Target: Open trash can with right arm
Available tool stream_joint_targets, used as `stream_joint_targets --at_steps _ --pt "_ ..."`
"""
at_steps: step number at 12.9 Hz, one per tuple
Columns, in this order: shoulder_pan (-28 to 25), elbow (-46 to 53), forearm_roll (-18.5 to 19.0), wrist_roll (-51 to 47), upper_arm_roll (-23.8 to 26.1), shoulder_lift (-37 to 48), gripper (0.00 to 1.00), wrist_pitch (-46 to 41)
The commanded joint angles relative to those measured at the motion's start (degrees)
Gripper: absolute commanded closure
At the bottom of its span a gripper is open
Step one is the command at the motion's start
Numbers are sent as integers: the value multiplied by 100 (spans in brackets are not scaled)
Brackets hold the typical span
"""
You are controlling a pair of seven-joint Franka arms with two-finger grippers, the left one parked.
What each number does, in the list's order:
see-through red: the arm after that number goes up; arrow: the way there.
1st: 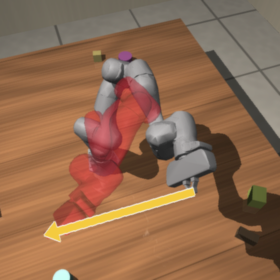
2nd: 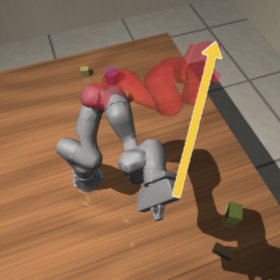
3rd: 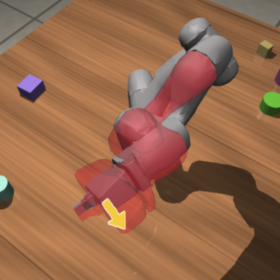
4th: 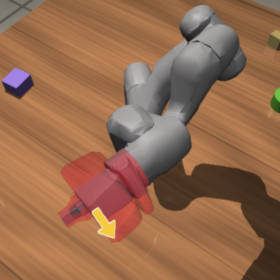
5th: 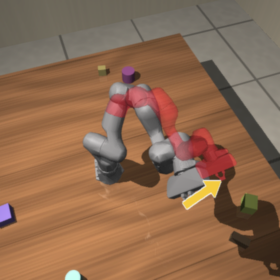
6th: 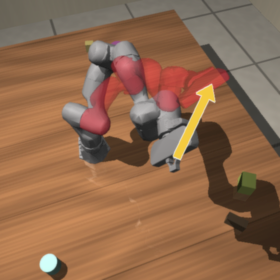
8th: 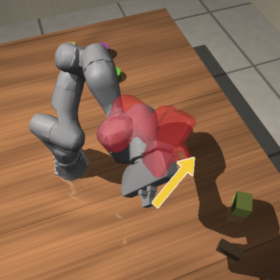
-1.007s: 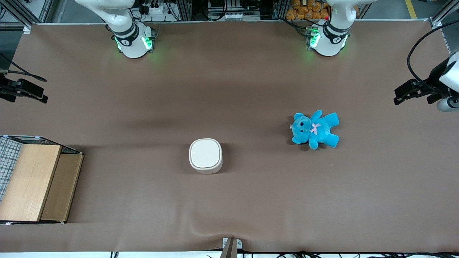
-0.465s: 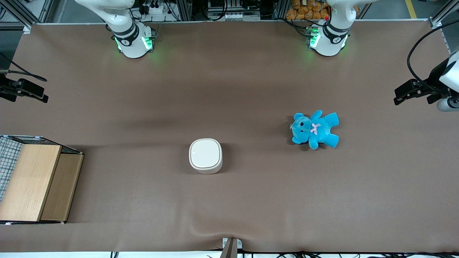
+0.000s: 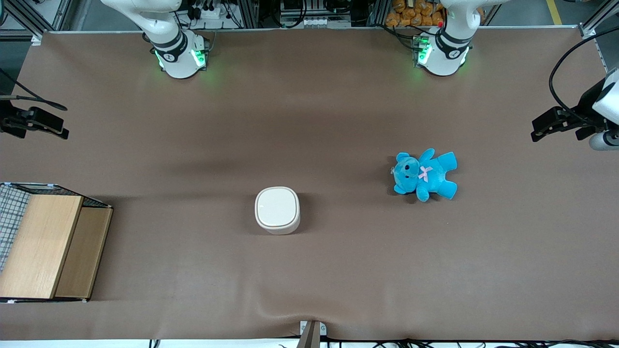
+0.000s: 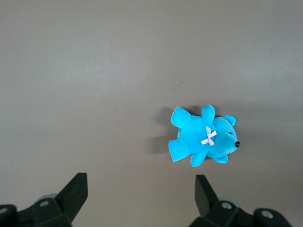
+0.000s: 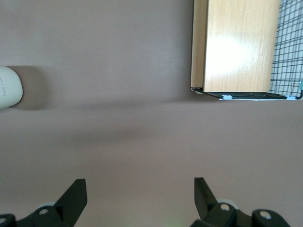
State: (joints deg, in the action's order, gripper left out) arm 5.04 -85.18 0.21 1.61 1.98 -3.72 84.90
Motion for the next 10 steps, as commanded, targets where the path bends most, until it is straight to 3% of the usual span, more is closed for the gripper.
stream_joint_targets --at_steps 1,2,4,5,6,10 --pt "-47 37 -133 6 48 -111 32 -26" --pt "-55 54 -352 -12 40 -181 50 -26" --pt "-152 55 -477 -21 40 -295 72 9" --pt "-213 89 -478 -21 48 -391 92 9" --pt "-266 90 -478 -21 83 -427 100 18" --pt "-275 422 -451 -502 689 -821 100 35"
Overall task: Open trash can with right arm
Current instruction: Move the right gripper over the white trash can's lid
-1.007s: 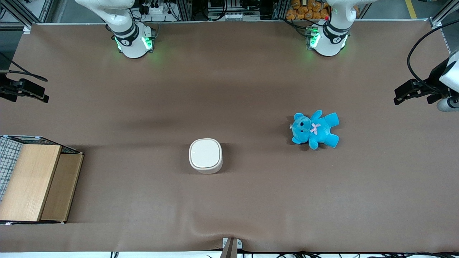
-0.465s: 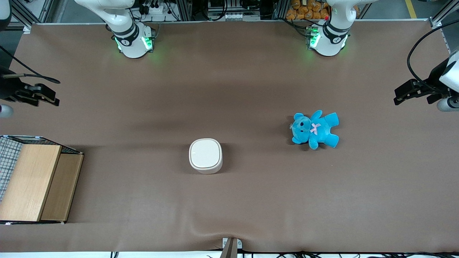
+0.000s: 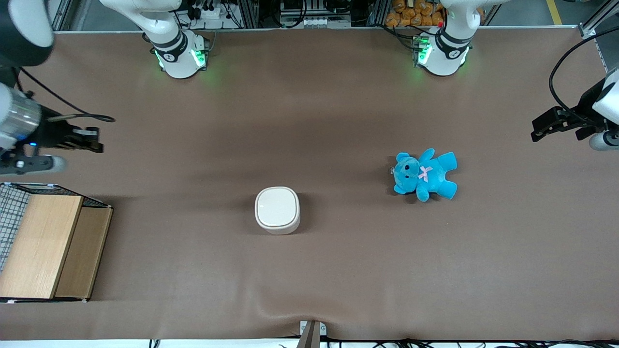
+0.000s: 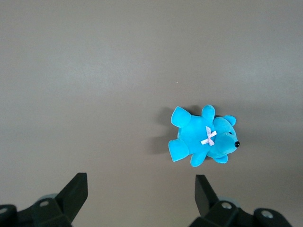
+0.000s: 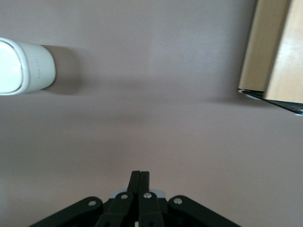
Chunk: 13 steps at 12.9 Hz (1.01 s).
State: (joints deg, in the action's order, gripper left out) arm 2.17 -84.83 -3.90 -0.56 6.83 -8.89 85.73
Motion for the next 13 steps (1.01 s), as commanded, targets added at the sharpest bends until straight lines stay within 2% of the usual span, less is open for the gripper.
stream_joint_targets --at_steps 1,3,6,7,8,10,13 --pt "29 562 -67 -313 344 -515 100 -48" --pt "20 687 -146 -366 669 -824 100 4" --pt "-137 774 -103 -1260 1346 -1297 100 846" --pt "-304 862 -33 -1271 1348 -1430 100 944" --pt "-1201 1515 786 -1767 1322 -2267 100 1224" --pt "-1447 1522 1039 -1938 1313 -2441 100 1481" --pt "-1527 1522 1111 -2097 1313 -2565 100 1674"
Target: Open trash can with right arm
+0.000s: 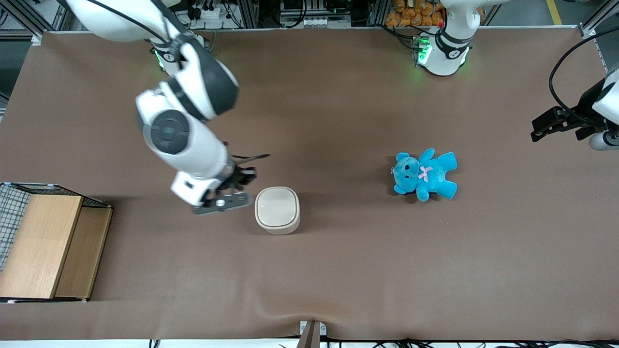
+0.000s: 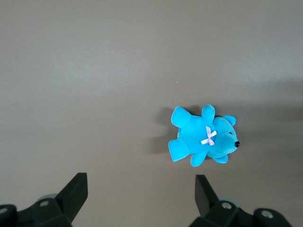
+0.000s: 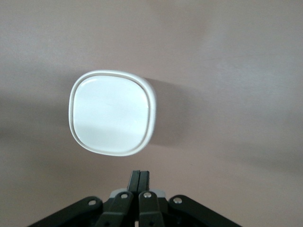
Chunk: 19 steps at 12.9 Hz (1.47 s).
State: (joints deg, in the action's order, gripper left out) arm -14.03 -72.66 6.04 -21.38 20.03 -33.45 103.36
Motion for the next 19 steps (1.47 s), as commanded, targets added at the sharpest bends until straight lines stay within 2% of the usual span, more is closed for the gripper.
stream_joint_targets --at_steps 1,6,11,14,19 --pt "85 305 117 -33 -8 -162 100 -62" --pt "-99 296 354 -428 -26 -522 100 623" --pt "-153 279 416 -586 -35 -724 100 834" --pt "-232 261 608 -630 -43 -839 100 931" --pt "-232 244 600 -726 -114 -1040 100 1177"
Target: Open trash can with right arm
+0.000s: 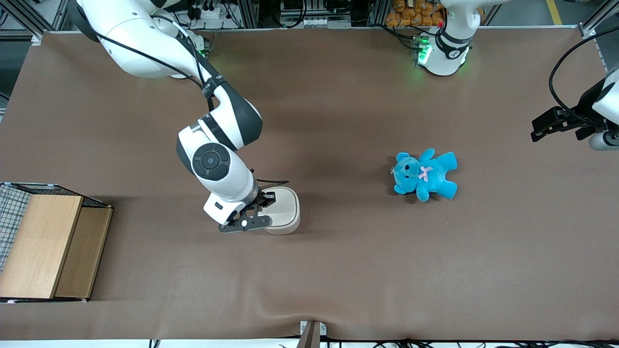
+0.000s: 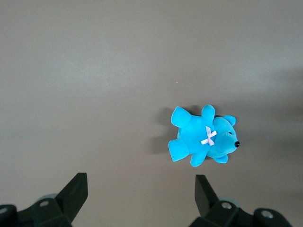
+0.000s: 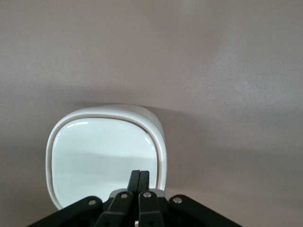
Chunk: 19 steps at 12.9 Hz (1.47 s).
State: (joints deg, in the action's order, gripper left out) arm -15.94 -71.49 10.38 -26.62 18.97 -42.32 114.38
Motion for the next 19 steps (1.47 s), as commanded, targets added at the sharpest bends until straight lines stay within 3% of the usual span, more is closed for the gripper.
stream_joint_targets --at_steps 1,13,19 --pt "-41 126 175 -221 -7 -179 100 120" --pt "-76 21 211 -291 -7 -373 100 419" --pt "-50 644 -141 -300 72 -312 100 -529"
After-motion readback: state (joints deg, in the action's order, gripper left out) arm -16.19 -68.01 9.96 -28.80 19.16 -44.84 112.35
